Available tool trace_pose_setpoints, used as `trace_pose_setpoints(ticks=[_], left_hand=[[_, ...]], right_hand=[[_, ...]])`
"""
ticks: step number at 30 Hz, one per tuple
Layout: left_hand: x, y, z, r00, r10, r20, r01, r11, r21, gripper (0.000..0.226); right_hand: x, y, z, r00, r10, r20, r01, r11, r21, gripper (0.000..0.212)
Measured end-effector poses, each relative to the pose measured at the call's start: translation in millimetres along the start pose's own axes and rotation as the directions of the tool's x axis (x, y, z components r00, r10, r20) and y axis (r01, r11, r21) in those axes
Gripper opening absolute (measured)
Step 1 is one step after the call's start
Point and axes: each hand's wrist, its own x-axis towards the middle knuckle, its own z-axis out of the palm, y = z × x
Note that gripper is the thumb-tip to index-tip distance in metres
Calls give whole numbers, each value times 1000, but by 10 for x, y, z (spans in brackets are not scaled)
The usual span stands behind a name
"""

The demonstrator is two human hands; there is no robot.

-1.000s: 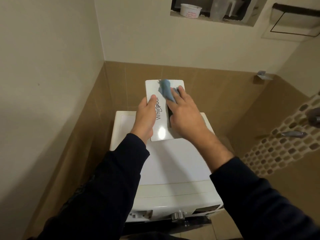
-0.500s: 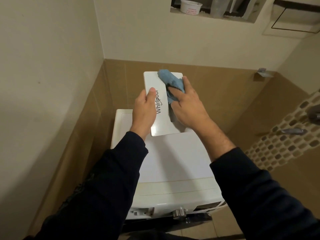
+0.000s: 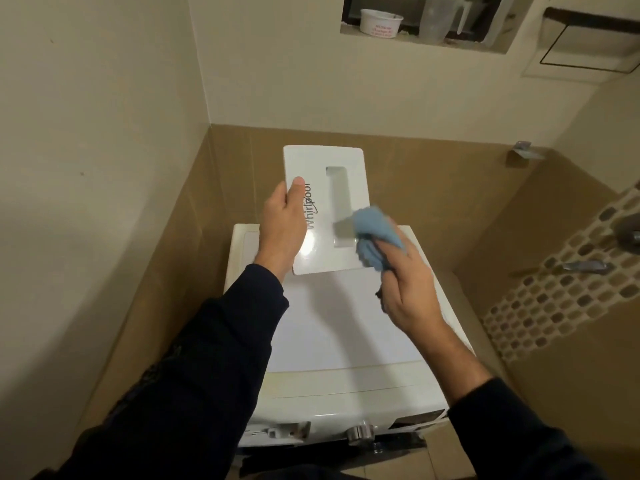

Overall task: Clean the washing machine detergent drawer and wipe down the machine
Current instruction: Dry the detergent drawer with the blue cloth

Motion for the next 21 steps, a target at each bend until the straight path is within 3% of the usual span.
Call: trace_pose_setpoints(ticks=[2, 6, 9, 11, 16, 18, 21], left_hand=[[-38, 3, 69, 999, 4, 46, -4, 1000, 6, 32], [-59, -21, 233, 997, -1, 73, -1, 1000, 20, 30], [14, -29, 248, 998, 66, 10, -66, 996, 65, 29], [38, -39, 226, 999, 28, 35, -30, 997, 68, 30], [65, 41, 172, 995, -70, 67, 82, 978, -194, 22], [94, 58, 142, 997, -66, 39, 71, 989, -131, 23], [146, -11, 78, 1000, -10, 20, 10, 999, -36, 29]], right_hand=[[176, -69, -43, 992, 83, -93, -84, 997, -2, 53], [407, -207, 96, 986, 165, 9, -163, 983, -79, 57], [208, -366, 312, 986, 60, 153, -49, 996, -73, 57], [89, -408, 434, 975, 21, 219, -6, 998, -67, 54], [-96, -282, 552, 962, -157, 222, 216, 939, -268, 54], [-195, -185, 508, 950, -222, 222, 279, 919, -277, 56], [-198, 45, 363, 962, -212, 172, 247, 944, -219, 50]])
